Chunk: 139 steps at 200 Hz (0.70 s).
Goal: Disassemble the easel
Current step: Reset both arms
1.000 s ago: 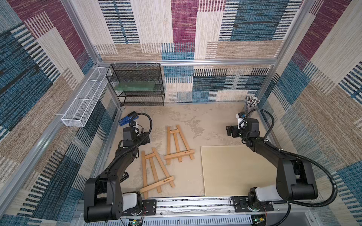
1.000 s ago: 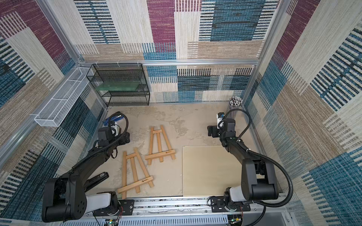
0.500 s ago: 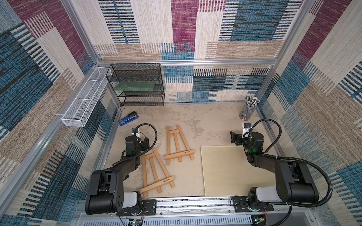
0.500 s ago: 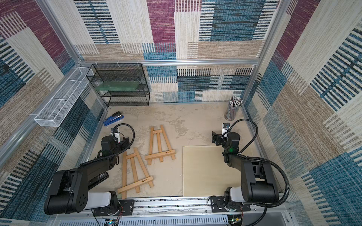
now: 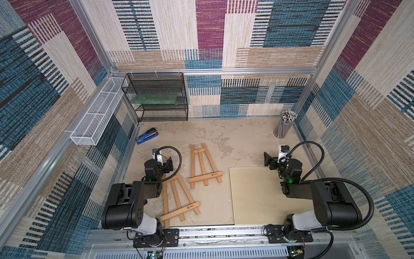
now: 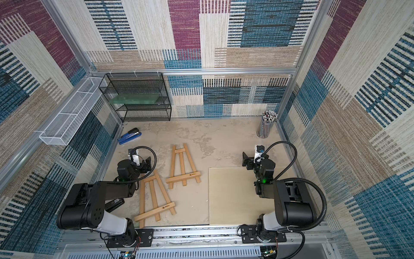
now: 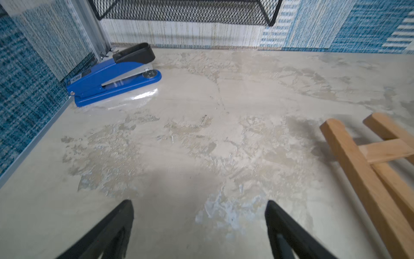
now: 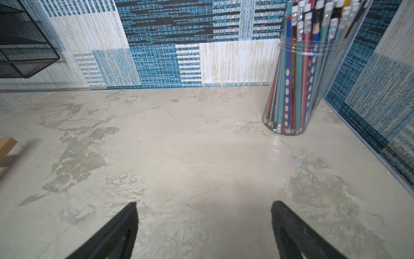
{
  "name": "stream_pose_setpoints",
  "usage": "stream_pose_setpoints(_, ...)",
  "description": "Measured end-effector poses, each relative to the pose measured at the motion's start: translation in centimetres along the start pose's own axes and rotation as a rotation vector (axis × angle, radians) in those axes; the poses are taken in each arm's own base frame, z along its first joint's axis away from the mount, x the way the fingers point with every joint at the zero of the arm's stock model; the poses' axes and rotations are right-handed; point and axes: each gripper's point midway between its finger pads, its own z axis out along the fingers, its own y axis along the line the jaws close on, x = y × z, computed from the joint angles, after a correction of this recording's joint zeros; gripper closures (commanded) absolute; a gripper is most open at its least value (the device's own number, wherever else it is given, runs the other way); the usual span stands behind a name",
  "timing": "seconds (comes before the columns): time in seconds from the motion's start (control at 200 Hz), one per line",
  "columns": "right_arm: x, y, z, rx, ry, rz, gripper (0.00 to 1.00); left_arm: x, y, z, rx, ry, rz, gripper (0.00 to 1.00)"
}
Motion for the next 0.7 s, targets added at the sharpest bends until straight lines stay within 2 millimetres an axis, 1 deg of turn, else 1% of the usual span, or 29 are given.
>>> stream_pose_setpoints(0.1,-0.7,0.1,0.1,0.014,-0.026,-0.007,0.05,-0.1,0.0,0.1,0.002,-0.009,0.000,0.06)
stream_pose_setpoints(0.22,-1.1,-0.6,0.4,0.051,-0.035,-0.008,0.05,-0.3,0.0,0.3,0.000,-0.013,0.000,0.06)
stream_pose_setpoints(0.461,-1.2,-0.9,0.4,0.074,-0.038,-0.005,0.05,-1.1,0.1,0.6,-0.003,-0.029,0.000,0.05)
stream_pose_setpoints(0.696,-1.3,-1.3,0.5,0.086,-0.038,0.005,0.05,-1.2,0.4,0.8,-0.022,-0.023,-0.002,0.04)
